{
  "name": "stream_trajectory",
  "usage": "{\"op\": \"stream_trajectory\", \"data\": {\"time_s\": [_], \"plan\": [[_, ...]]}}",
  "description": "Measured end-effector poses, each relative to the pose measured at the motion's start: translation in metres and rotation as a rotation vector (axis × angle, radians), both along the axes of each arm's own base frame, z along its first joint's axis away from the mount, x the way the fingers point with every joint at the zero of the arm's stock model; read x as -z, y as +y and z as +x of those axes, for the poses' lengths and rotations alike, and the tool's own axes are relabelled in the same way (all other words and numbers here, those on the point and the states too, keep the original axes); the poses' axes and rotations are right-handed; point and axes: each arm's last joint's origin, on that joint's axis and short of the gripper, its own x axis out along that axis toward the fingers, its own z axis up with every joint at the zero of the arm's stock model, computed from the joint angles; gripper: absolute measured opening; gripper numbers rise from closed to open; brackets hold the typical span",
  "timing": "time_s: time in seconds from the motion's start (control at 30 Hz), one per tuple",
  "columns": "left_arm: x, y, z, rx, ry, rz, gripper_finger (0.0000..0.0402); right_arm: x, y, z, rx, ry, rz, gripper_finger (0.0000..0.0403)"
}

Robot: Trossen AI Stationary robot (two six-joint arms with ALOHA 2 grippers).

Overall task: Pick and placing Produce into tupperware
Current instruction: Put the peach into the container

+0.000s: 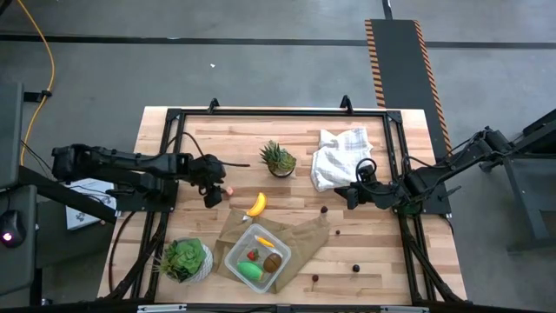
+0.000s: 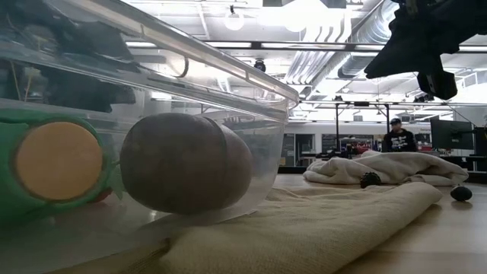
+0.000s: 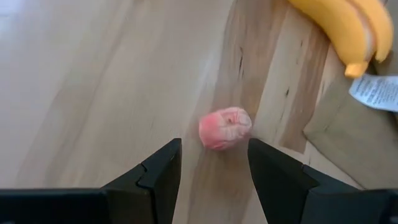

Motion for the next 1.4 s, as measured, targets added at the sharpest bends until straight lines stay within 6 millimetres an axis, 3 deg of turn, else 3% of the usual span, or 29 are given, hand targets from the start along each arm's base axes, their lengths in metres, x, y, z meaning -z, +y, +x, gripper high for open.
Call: {"op": "stream_trajectory", "data": {"time_s": [0.37,1.2,1.4], "plan": [[0.009,0.001,0.007,0.038,0.020,-0.020,0.0172,0.001,0.000,-0.001,0.000,0.013,-0.006,0.0021],[0.006,0.002,0.011,0.117,-0.018,0.043,0.0173,0.003,-0.001,-0.002,0.000,0.034,-0.016,0.0021],[0.006,0.002,0.011,0.102,-0.018,0.039,0.0209,0.003,-0.001,-0.002,0.000,0.034,-0.016,0.0021]]}}
